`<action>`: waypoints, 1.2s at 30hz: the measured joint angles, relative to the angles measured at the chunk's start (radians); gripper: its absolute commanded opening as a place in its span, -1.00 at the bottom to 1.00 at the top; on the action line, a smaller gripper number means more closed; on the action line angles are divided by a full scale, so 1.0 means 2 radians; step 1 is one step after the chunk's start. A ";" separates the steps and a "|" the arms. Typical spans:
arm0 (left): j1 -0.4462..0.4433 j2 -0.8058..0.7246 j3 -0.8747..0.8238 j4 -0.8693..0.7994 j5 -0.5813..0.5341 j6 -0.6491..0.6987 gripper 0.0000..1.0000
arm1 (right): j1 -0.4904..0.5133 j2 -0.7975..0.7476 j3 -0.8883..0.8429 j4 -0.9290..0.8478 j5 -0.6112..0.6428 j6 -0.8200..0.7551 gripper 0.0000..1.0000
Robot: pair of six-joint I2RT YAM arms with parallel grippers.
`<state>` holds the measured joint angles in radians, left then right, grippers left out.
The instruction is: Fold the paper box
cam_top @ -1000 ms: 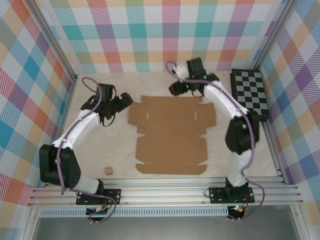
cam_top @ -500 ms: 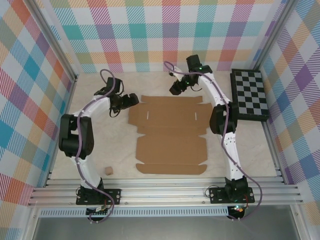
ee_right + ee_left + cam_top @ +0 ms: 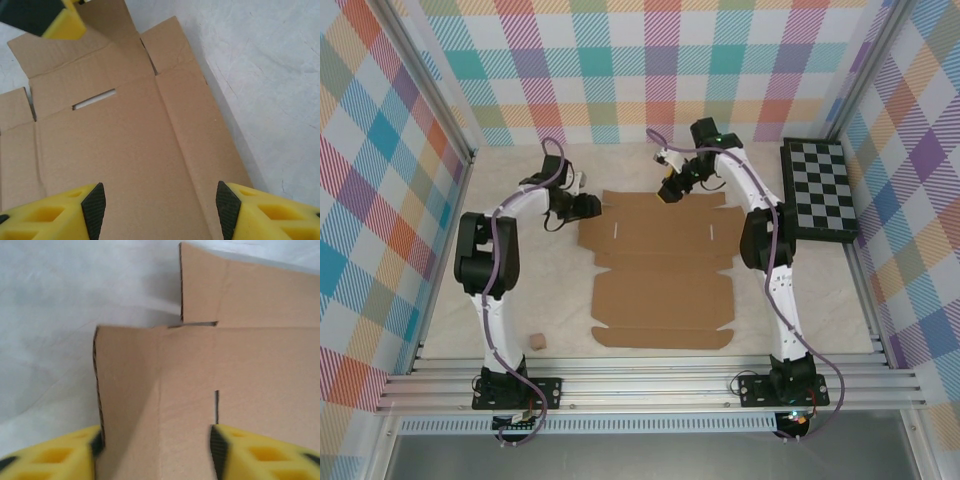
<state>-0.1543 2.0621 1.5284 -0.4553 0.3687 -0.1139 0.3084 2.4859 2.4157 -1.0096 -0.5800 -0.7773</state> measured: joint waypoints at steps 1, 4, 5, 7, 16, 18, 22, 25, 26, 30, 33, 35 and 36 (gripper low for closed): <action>0.000 0.004 0.009 -0.003 0.005 0.008 -0.73 | 0.000 -0.005 0.000 -0.003 -0.001 -0.001 0.25; 0.001 0.012 0.027 -0.009 0.017 0.022 -1.00 | 0.000 -0.020 0.000 -0.005 -0.005 -0.007 0.26; 0.000 0.012 0.029 -0.008 0.020 0.026 -1.00 | 0.000 -0.026 0.000 -0.005 -0.006 -0.009 0.26; 0.000 0.007 0.030 -0.005 0.023 0.029 -1.00 | 0.000 -0.036 0.000 -0.008 -0.008 -0.012 0.26; -0.049 -0.140 -0.006 0.066 -0.015 0.079 -1.00 | -0.002 -0.083 0.001 -0.041 -0.009 -0.040 0.15; -0.068 -0.182 -0.019 0.097 -0.024 0.100 -1.00 | -0.004 -0.090 0.004 -0.051 -0.004 -0.043 0.15; -0.093 -0.230 -0.035 0.138 -0.027 0.146 -1.00 | -0.013 -0.100 0.021 -0.071 -0.002 -0.047 0.15; -0.093 -0.232 -0.036 0.155 -0.031 0.173 -1.00 | -0.024 -0.118 0.021 -0.087 -0.002 -0.048 0.14; -0.093 -0.232 -0.036 0.154 -0.034 0.179 -1.00 | -0.027 -0.125 0.021 -0.092 -0.002 -0.048 0.14; -0.093 -0.232 -0.037 0.154 -0.047 0.205 -1.00 | -0.042 -0.164 0.016 -0.104 0.003 -0.051 0.06; -0.093 -0.234 -0.043 0.155 -0.043 0.215 -1.00 | -0.052 -0.203 -0.006 -0.101 0.013 -0.054 0.06; -0.093 -0.240 -0.053 0.160 -0.033 0.220 -1.00 | -0.059 -0.226 -0.022 -0.098 0.015 -0.058 0.06; -0.093 -0.244 -0.059 0.164 -0.027 0.223 -1.00 | -0.062 -0.234 -0.028 -0.095 0.016 -0.061 0.06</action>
<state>-0.3412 1.5745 1.4101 -0.1280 0.3157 0.3313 0.1852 2.0182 2.3604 -1.1999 -0.5476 -0.9001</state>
